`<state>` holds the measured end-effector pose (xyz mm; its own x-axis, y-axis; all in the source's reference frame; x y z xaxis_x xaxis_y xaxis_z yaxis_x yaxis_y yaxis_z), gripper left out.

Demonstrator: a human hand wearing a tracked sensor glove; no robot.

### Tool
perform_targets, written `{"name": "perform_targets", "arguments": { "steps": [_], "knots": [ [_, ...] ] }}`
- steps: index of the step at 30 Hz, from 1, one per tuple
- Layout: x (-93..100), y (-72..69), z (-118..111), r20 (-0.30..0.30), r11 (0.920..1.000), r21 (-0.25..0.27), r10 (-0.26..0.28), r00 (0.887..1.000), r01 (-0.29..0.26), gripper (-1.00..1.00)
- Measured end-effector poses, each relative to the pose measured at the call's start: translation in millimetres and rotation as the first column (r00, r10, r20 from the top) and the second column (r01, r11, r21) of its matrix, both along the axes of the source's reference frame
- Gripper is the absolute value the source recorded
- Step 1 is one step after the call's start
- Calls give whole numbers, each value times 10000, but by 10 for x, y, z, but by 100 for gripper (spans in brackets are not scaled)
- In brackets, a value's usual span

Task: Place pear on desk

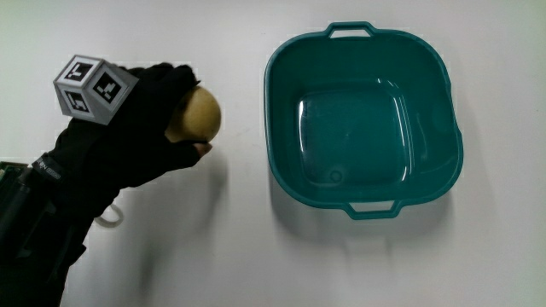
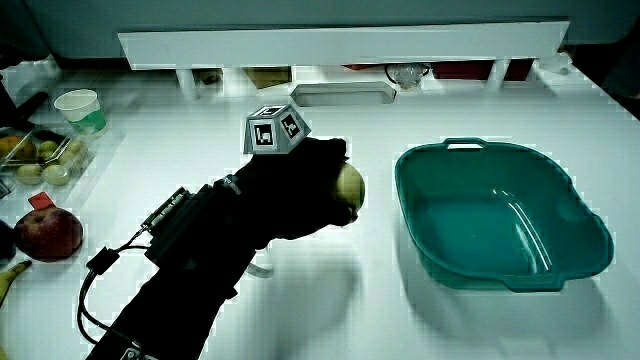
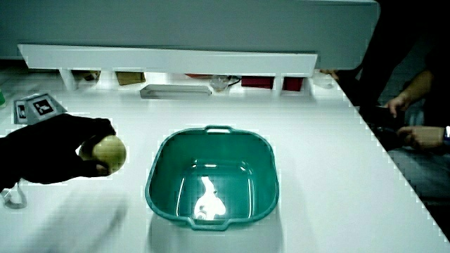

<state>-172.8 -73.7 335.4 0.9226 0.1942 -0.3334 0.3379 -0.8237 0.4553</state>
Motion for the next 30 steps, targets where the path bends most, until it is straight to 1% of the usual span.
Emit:
{"name": "perform_targets", "arguments": {
  "steps": [1, 2, 3, 4, 5, 6, 7, 8, 9, 10, 11, 12, 13, 15, 17, 18, 19, 20, 21, 22, 23, 24, 25, 26, 28, 29, 30],
  "knots": [
    [-27, 3, 49, 70, 9997, -209, -133, 9999, 135, 0],
    [-45, 11, 87, 160, 9999, -145, -78, 9998, 80, 0],
    [-63, 17, 130, 163, 9997, -240, -91, 9998, 95, 0],
    [-81, 26, 169, 347, 9992, -369, -156, 9993, 169, 0],
    [-101, 31, 215, 327, 9994, -303, -136, 9994, 146, 0],
    [-120, 34, 262, 396, 9986, -492, -154, 9991, 174, 0],
    [-160, 35, 334, 245, 9980, -563, -273, 9993, 286, 0],
    [-175, 42, 353, 286, 9973, -631, -355, 9990, 373, 0],
    [-192, 41, 399, 387, 9974, -639, -299, 9988, 323, 0],
    [-185, 49, 397, 467, 9973, -683, -256, 9986, 287, 0],
    [-202, 50, 435, 393, 9950, -879, -439, 9983, 472, 0],
    [-214, 43, 492, 413, 9955, -877, -329, 9986, 364, 0],
    [-199, 50, 488, 567, 9949, -936, -314, 9979, 366, 0],
    [-215, 53, 523, 571, 9917, -1183, -446, 9974, 511, 0],
    [-224, 57, 550, 694, 9905, -1264, -455, 9966, 540, 0],
    [-238, 55, 582, 579, 9900, -1309, -448, 9973, 521, 0],
    [-238, 57, 586, 671, 9872, -1459, -555, 9962, 648, 0],
    [-243, 55, 604, 740, 9891, -1370, -444, 9963, 543, 0],
    [-288, 40, 690, 559, 9906, -1317, -288, 9980, 359, 0],
    [-286, 50, 641, 472, 9872, -1436, -629, 9969, 691, 0],
    [-278, 50, 615, 708, 9845, -1571, -670, 9952, 775, 0],
    [-289, 32, 645, 750, 9813, -1756, -666, 9950, 789, 0],
    [-284, 23, 644, 771, 9747, -2043, -768, 9941, 911, 0],
    [-270, 19, 634, 903, 9759, -2061, -539, 9945, 716, 0],
    [-313, 26, 675, 734, 9732, -2117, -753, 9945, 894, 0],
    [-322, 34, 667, 678, 9733, -2106, -791, 9946, 917, 0],
    [-329, 45, 662, 666, 9711, -2153, -903, 9937, 1027, 0]
  ]
}}
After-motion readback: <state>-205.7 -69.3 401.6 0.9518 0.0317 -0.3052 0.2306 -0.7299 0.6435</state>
